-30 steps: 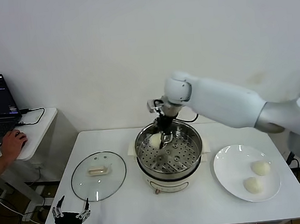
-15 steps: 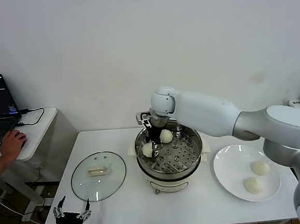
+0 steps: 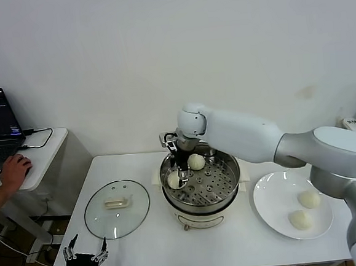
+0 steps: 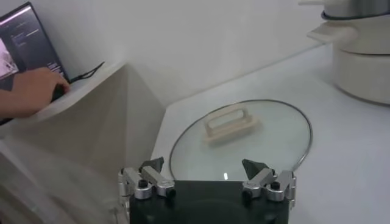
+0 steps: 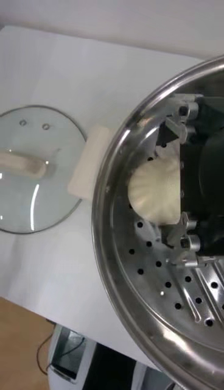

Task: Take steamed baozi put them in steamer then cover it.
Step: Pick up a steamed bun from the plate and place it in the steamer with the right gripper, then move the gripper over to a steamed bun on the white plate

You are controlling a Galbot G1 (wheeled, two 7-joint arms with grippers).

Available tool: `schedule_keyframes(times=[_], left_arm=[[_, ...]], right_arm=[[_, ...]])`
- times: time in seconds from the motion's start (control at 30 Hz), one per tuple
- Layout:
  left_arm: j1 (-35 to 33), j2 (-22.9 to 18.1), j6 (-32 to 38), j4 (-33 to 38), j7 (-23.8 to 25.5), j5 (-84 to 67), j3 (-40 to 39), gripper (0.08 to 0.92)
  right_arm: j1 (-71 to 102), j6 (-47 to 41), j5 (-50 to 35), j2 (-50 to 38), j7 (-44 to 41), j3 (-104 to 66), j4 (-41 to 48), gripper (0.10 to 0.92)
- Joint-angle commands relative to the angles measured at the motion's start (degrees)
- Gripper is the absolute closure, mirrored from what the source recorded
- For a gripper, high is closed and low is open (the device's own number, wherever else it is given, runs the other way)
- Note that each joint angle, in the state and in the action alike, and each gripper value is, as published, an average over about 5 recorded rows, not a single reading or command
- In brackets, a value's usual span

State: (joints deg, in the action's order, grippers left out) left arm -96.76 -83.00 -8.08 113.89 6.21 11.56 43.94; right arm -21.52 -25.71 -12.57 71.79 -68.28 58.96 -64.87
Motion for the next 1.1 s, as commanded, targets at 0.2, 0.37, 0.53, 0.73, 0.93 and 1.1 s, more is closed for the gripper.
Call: schedule_keyframes(times=[0.2,0.37,0.53,0.73,0.93,1.1], left_arm=[[-0.6,0.0,-0.2,1.4,0.4,0.3,-0.6,0.177],[-0.9,-0.4,-0.7,3.1,1.1,0.2,-1.3,0.177],[-1.5,-0.3,-0.8,3.8,1.2,0.3,-2.0,0.177],[-2.7,-0.9,-0.8,6.1,1.1,0.8,-2.7,0.177],[-4.0,-0.9,-0.7,6.8,0.7,1.0,-3.0,0.177],[-4.2,-0.9,-0.7,6.0,0.7,1.3,-2.7,0.177]], right_arm=[[-6.4,-0.2,0.3,-21.0,-4.0,-4.8,-16.4,0.203],[-9.4,0.3,-0.2,-36.1,-5.8,-4.7,-25.0,0.203],[-8.8,2.8,1.7,-47.5,-7.6,-4.1,-30.7,0.203],[-3.4,4.2,6.7,-54.1,-7.5,-1.5,-33.8,0.202],[9.2,6.3,14.5,-57.3,-7.8,-7.5,-33.7,0.203],[22.3,8.0,19.7,-56.0,-7.7,-14.9,-31.6,0.202]])
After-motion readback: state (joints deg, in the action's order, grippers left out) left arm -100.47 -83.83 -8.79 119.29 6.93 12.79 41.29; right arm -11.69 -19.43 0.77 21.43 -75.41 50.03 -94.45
